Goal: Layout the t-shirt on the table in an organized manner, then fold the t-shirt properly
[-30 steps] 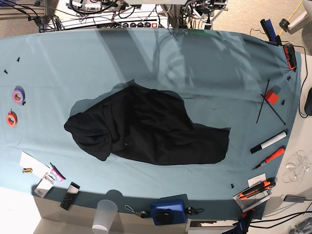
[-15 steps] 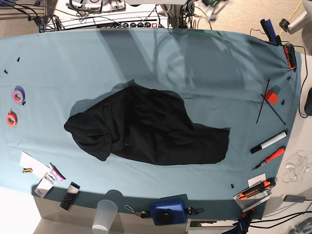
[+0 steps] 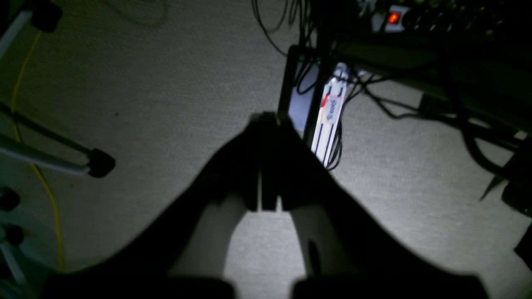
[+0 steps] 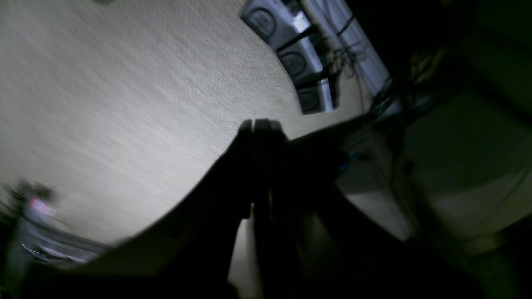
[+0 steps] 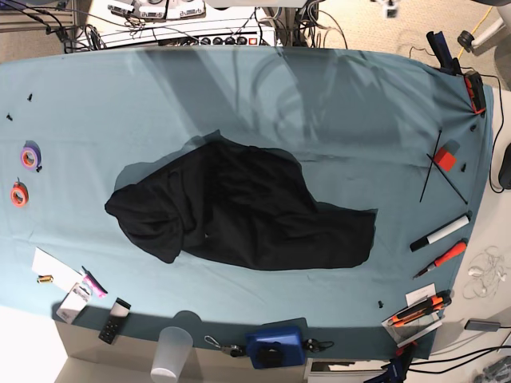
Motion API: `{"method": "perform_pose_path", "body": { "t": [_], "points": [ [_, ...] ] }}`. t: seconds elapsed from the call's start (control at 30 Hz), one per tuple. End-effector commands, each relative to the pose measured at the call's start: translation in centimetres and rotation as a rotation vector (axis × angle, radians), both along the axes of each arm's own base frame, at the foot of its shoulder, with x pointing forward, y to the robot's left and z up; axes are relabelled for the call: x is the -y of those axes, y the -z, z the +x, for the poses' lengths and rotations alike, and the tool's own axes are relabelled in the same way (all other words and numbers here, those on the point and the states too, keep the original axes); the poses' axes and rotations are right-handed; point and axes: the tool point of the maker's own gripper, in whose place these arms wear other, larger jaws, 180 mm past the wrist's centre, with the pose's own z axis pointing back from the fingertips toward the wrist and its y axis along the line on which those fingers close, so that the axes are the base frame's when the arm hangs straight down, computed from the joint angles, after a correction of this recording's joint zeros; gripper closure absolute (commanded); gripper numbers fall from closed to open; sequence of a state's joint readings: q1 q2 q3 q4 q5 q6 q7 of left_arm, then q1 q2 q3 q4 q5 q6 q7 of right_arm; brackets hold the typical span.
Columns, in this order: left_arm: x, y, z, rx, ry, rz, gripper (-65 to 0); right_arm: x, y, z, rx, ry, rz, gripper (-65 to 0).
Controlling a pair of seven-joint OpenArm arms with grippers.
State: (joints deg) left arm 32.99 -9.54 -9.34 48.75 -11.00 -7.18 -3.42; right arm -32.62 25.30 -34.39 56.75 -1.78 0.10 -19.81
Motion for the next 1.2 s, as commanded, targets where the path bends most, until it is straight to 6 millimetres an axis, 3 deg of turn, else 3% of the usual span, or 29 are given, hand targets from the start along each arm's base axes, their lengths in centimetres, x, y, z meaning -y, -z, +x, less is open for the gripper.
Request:
{"method": "perform_pose_path", "body": {
  "t": [0.0, 0.1, 0.2, 0.43, 0.67, 0.8, 1.1, 1.17],
  "points": [
    [-0.5, -0.6, -0.9, 0.002, -0.007, 0.001, 0.0, 0.9, -0.8, -0.1, 0.014, 0.066, -0.001, 0.0],
    [-0.6, -2.0, -1.2, 0.033, -0.034, -0.008, 0.0, 1.7, -2.5, 0.7, 0.077, 0.262, 0.016, 0.0],
    [-0.1, -3.7, -1.4, 0.066, -0.024, -0.033, 0.0, 2.1, -4.7, 1.6, 0.126, 0.334, 0.036, 0.0],
    [1.9, -8.0, -2.3, 0.006, -0.004, -0.176, 0.0, -0.5, -10.1, 2.2, 0.119, 0.385, 0.122, 0.0],
    [0.2, -13.4, -1.8, 0.033, -0.016, -0.148, 0.0, -2.6, -15.2, 3.4, 0.152, 0.373, 0.166, 0.0],
    [-1.8, -16.7, -0.4, 0.07, -0.072, -0.139, 0.0, -3.5, -17.9, 5.3, 0.21, 0.355, 0.195, 0.0],
    [-6.0, -23.1, 4.8, 0.191, -0.158, -0.116, 0.0, -6.4, -24.8, 12.5, 0.437, 0.288, 0.293, 0.0],
    [-6.8, -24.8, 6.5, 0.257, -0.142, -0.082, 0.0, -6.4, -25.4, 13.3, 0.465, 0.282, 0.296, 0.0]
  ]
}}
